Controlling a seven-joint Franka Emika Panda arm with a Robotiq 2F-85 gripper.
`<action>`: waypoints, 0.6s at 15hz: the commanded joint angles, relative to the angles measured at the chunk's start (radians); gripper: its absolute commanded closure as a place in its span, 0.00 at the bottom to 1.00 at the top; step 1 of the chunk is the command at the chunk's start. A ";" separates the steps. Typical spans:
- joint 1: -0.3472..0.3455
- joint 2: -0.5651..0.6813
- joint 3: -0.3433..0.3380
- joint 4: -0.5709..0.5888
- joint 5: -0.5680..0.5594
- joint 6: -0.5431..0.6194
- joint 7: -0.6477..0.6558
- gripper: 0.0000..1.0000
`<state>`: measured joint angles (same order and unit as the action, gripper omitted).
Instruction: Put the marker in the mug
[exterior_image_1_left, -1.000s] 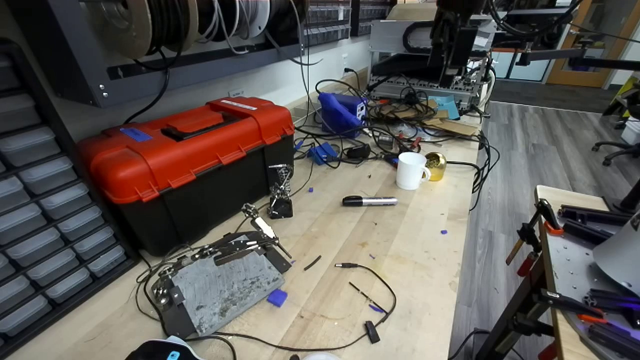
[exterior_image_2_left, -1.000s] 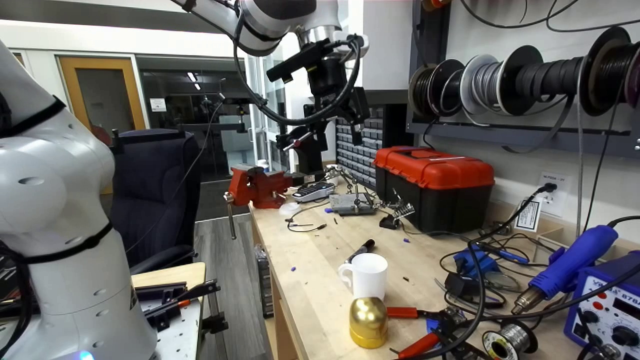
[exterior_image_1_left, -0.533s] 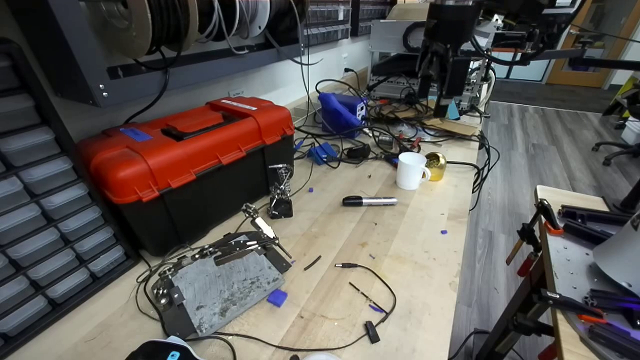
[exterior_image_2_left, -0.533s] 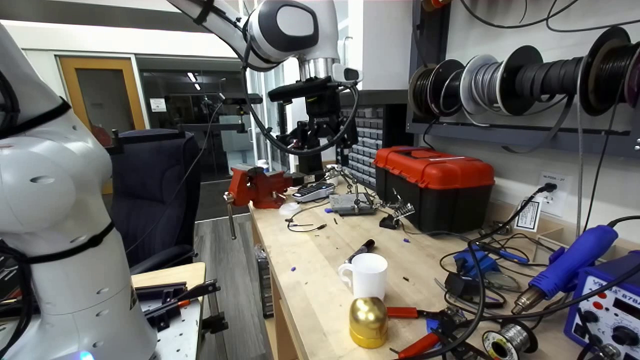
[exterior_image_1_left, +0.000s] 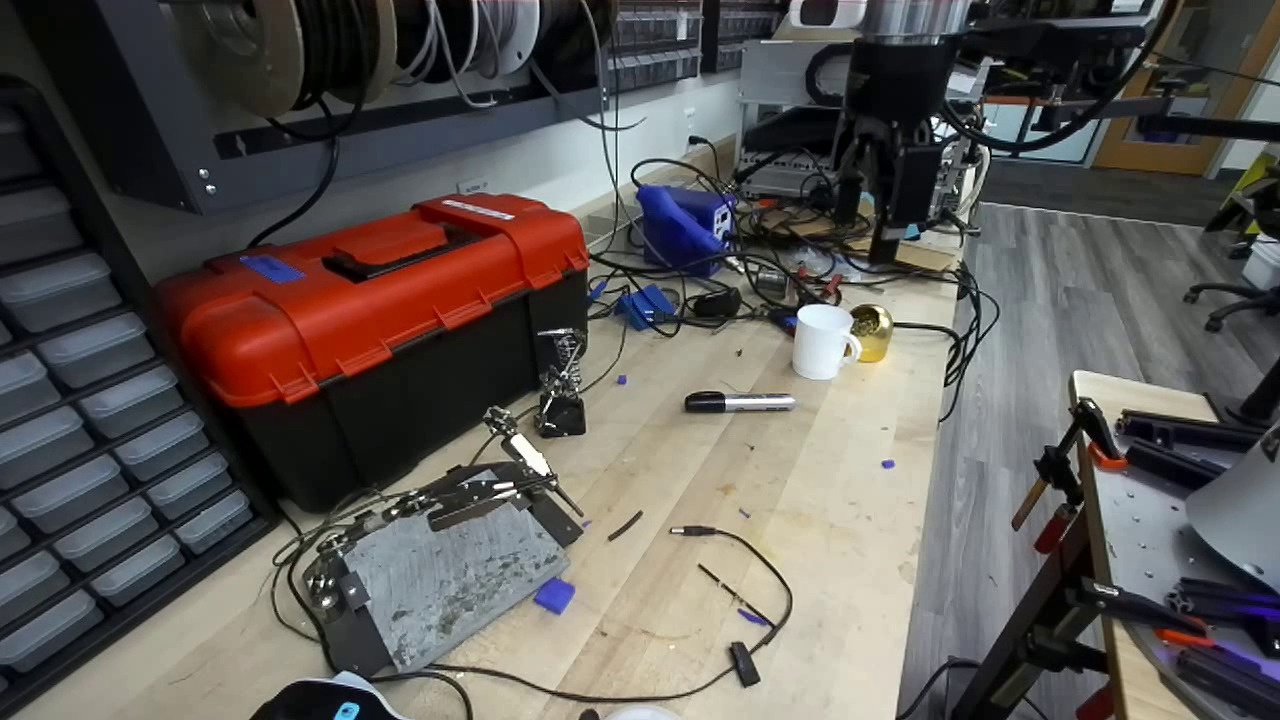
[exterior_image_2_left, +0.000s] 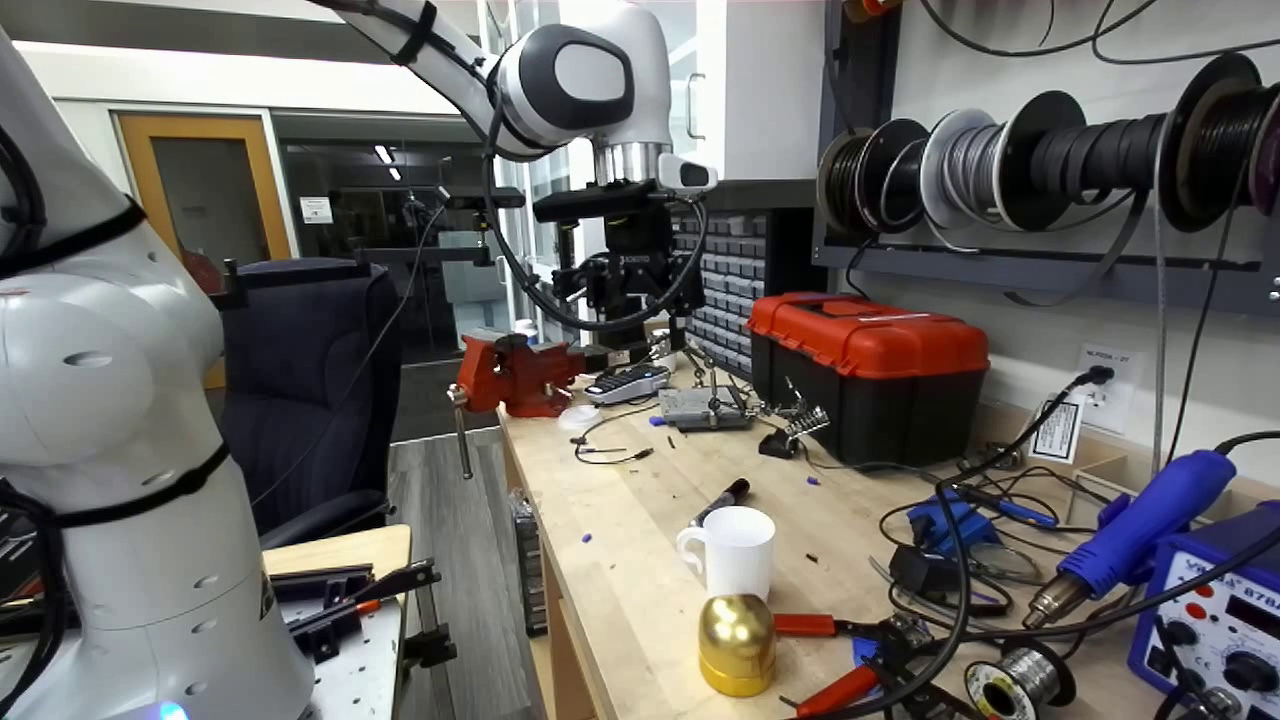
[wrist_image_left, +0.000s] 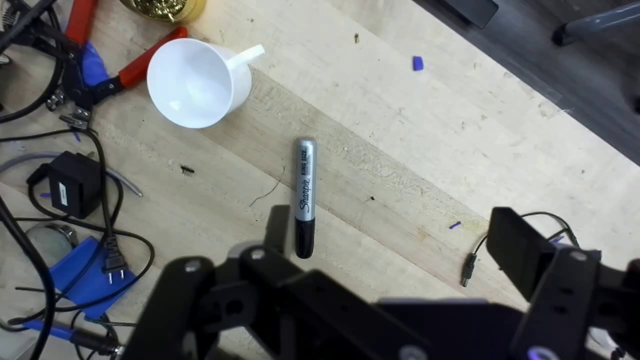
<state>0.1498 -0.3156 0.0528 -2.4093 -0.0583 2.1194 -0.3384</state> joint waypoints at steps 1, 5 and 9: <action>-0.001 0.019 0.003 0.017 0.004 0.005 0.003 0.00; -0.003 0.073 0.009 0.052 0.006 0.029 0.027 0.00; 0.000 0.150 0.014 0.102 0.018 0.067 0.015 0.00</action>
<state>0.1497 -0.2310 0.0583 -2.3568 -0.0576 2.1508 -0.3321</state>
